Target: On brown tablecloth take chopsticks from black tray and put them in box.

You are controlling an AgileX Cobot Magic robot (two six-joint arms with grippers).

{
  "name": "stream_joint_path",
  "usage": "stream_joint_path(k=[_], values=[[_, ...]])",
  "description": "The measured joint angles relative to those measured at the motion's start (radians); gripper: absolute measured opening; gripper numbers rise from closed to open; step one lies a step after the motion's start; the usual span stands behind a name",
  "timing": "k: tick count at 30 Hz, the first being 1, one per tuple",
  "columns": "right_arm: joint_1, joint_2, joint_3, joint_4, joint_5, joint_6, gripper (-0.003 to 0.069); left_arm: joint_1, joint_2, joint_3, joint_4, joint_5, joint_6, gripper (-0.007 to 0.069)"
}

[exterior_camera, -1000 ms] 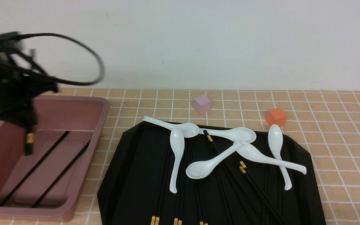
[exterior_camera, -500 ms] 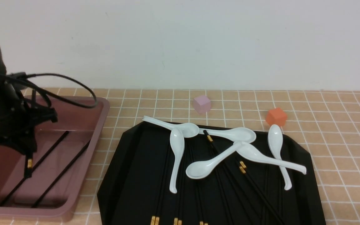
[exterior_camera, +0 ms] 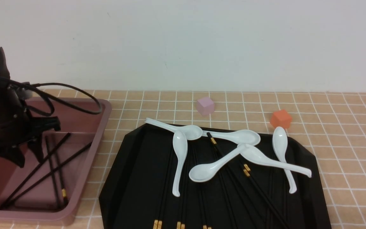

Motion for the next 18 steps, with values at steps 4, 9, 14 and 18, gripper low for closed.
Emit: stream_joint_path(k=[4, 9, 14, 18], values=[[0.000, 0.000, 0.000, 0.000, 0.000, 0.000, 0.0240, 0.000, -0.062, 0.000, 0.000, 0.022, 0.000, 0.0239], [0.000, 0.000, 0.000, 0.000, 0.000, 0.000, 0.0240, 0.000, -0.222, 0.000, 0.006, 0.082, 0.040, 0.0056], [0.000, 0.000, 0.000, 0.000, 0.000, 0.000, 0.0240, 0.000, -0.424, 0.029, 0.000, 0.142, 0.130, -0.0013], [0.000, 0.000, 0.000, 0.000, 0.000, 0.000, 0.0240, 0.000, -0.666, 0.166, -0.040, 0.104, 0.151, -0.0013]])
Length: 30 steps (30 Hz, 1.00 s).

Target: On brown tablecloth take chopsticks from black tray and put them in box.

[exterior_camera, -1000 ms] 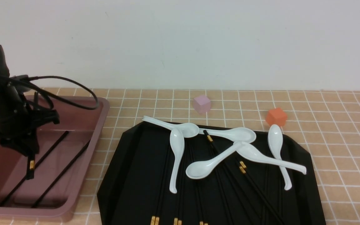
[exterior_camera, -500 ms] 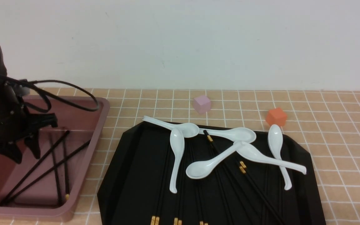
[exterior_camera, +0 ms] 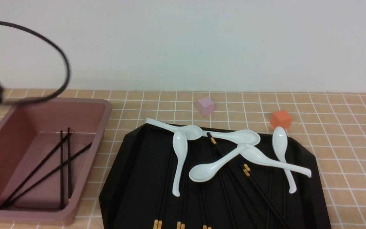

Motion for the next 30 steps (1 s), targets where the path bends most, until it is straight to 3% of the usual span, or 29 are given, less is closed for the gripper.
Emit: stream_joint_path(k=[10, 15, 21, 30], values=[[0.000, 0.000, 0.000, 0.000, 0.000, 0.000, 0.0240, 0.000, -0.750, 0.607, -0.167, -0.365, 0.120, -0.0013], [0.000, 0.000, 0.000, 0.000, 0.000, 0.000, 0.0240, 0.000, -1.000, 0.786, -0.254, -0.490, 0.124, -0.0013], [0.000, 0.000, 0.000, 0.000, 0.000, 0.000, 0.0240, 0.000, -1.135, 0.875, -0.318, -0.637, 0.127, -0.0013], [0.000, 0.000, 0.000, 0.000, 0.000, 0.000, 0.0240, 0.000, -1.152, 0.882, -0.313, -0.632, 0.129, -0.0013]])
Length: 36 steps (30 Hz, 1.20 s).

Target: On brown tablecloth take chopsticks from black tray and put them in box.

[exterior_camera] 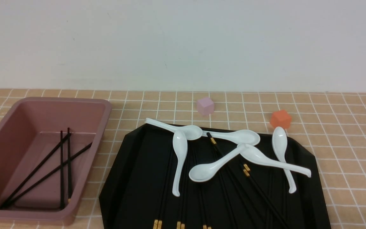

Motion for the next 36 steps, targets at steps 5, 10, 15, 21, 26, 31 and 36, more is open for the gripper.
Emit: stream_joint_path(k=[5, 10, 15, 21, 26, 31, 36], values=[[0.000, 0.000, 0.000, 0.000, 0.000, 0.000, 0.0240, 0.000, -0.002, 0.058, 0.028, -0.027, -0.001, -0.0013], [0.000, 0.000, 0.000, 0.000, 0.000, 0.000, 0.0240, -0.060, -0.021, 0.227, 0.153, -0.104, -0.069, -0.0013], [0.000, 0.000, 0.000, 0.000, 0.000, 0.000, 0.0240, -0.164, -0.021, 0.350, 0.254, -0.178, -0.157, -0.0012], [0.000, 0.000, 0.000, 0.000, 0.000, 0.000, 0.0240, -0.196, -0.021, 0.355, 0.287, -0.164, -0.201, -0.0009], [0.000, 0.000, 0.000, 0.000, 0.000, 0.000, 0.0240, -0.198, -0.021, 0.356, 0.289, -0.157, -0.204, -0.0004], [0.000, 0.000, 0.000, 0.000, 0.000, 0.000, 0.0240, -0.198, -0.021, 0.356, 0.289, -0.157, -0.204, 0.0002], [0.000, 0.000, 0.000, 0.001, 0.000, 0.000, 0.0240, -0.198, -0.021, 0.356, 0.289, -0.157, -0.204, 0.0006]])
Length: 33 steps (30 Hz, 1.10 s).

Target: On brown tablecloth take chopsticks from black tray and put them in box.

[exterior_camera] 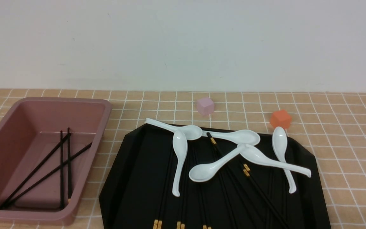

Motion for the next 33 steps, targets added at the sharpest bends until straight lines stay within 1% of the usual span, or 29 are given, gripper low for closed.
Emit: stream_joint_path(k=[33], values=[[0.000, 0.000, 0.000, -0.001, 0.000, 0.000, 0.0240, 0.000, 0.000, 0.000, 0.000, 0.001, 0.000, 0.0027]])
